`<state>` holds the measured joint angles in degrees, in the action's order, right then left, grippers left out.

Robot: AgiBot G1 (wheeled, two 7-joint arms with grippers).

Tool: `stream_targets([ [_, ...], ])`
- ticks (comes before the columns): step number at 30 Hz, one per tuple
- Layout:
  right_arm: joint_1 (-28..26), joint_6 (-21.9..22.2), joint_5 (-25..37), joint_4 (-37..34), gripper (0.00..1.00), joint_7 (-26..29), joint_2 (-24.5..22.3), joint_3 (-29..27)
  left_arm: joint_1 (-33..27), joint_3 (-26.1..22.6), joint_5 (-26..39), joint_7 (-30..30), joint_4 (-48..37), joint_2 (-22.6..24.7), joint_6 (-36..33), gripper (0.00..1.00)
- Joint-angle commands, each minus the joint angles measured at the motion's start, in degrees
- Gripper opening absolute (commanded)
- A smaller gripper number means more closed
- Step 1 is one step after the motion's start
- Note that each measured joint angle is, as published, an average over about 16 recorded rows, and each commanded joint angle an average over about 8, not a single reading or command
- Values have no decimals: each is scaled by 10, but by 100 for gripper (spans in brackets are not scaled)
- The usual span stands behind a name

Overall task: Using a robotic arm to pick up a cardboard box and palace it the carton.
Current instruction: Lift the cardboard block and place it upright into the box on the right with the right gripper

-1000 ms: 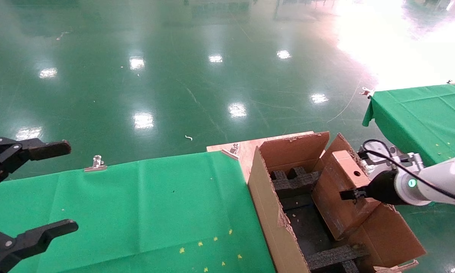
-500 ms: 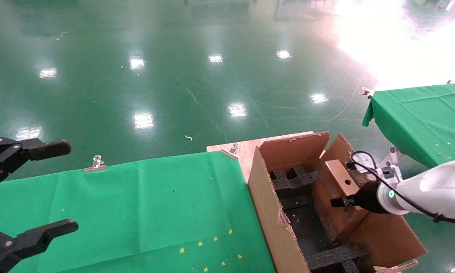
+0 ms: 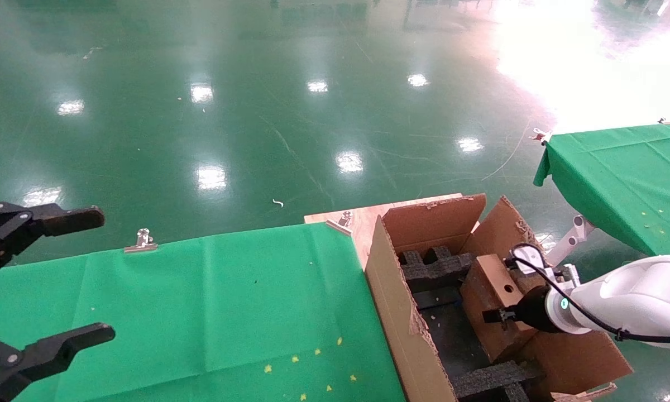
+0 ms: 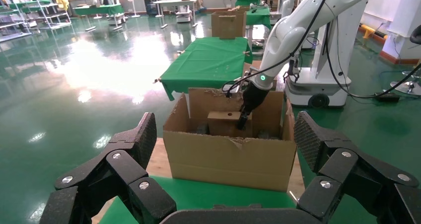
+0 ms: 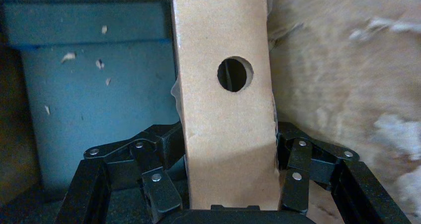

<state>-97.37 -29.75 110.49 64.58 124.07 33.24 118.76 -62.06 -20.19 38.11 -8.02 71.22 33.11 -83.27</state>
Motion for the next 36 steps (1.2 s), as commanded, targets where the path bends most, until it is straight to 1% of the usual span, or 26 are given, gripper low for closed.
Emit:
stream_targets([
  [1, 7, 4, -13, -8, 0, -7, 4, 1, 0, 0, 0, 0, 0, 0, 0, 100],
  [2, 8, 5, -17, -10, 5, -10, 5, 1, 0, 0, 0, 0, 0, 0, 0, 100],
  [9, 18, 8, -40, -23, 92, -25, 12, 2, 0, 0, 0, 0, 0, 0, 0, 100],
  [10, 19, 8, -42, -24, 100, -26, 12, 2, 0, 0, 0, 0, 0, 0, 0, 100],
  [27, 2, 0, -35, -14, 100, -21, 3, -1, 0, 0, 0, 0, 0, 0, 0, 100],
  [36, -29, -9, -19, 15, 100, -8, -18, -9, 0, 0, 0, 0, 0, 0, 0, 100],
])
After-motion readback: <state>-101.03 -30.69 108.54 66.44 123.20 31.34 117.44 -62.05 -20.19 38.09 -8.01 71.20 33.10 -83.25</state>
